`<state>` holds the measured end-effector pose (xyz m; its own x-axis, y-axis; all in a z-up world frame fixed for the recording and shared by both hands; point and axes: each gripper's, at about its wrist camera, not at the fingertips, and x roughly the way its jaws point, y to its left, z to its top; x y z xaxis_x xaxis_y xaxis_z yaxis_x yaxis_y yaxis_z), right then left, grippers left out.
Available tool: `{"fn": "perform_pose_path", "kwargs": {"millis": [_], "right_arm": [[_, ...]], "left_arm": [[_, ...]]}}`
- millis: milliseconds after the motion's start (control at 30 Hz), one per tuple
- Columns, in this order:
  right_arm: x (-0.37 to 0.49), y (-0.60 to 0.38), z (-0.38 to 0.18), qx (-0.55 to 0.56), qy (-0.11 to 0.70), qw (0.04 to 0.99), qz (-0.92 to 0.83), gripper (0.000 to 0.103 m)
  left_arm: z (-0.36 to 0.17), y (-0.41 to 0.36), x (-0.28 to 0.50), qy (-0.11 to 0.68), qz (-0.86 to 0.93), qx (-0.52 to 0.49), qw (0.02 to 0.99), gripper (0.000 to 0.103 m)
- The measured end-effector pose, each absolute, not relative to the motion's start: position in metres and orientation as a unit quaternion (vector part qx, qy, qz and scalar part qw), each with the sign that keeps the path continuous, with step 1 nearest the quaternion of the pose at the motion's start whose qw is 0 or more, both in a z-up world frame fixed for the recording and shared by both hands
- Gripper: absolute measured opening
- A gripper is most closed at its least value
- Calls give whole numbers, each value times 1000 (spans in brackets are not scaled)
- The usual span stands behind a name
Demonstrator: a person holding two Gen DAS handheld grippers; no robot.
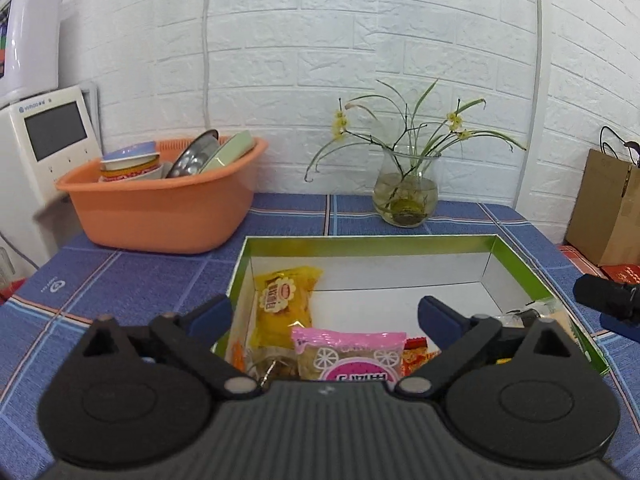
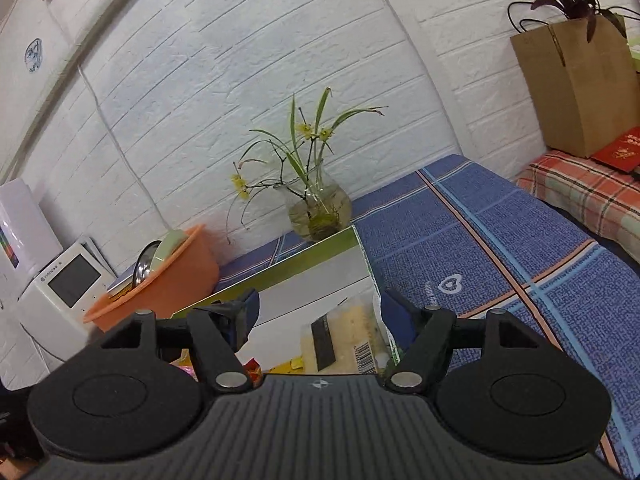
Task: Organize snacks
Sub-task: 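Drop cookie bag from left tool into box while right tool drops cracker packet, then grasp orange bread bag with left tool while right tool grasps yellow fries bag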
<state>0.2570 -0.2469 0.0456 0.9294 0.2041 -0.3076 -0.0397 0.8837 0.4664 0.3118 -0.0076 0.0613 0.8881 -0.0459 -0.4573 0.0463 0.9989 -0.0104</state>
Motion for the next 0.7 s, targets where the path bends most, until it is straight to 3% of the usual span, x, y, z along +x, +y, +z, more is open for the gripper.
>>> {"fn": "perform_pose_path", "kwargs": {"millis": [267,533,700], "right_arm": [[217,-239,71,182,156,968,73,103],[178,-276,27,188,131,968,105,103],[178,-272,20,162,166,963,139,103]], "left_arm": [[72,0,307,240,-29,-4,970,102],[84,3,285,231,9,0,973,102],[76,-3,243,245,40,35,968,102]]}}
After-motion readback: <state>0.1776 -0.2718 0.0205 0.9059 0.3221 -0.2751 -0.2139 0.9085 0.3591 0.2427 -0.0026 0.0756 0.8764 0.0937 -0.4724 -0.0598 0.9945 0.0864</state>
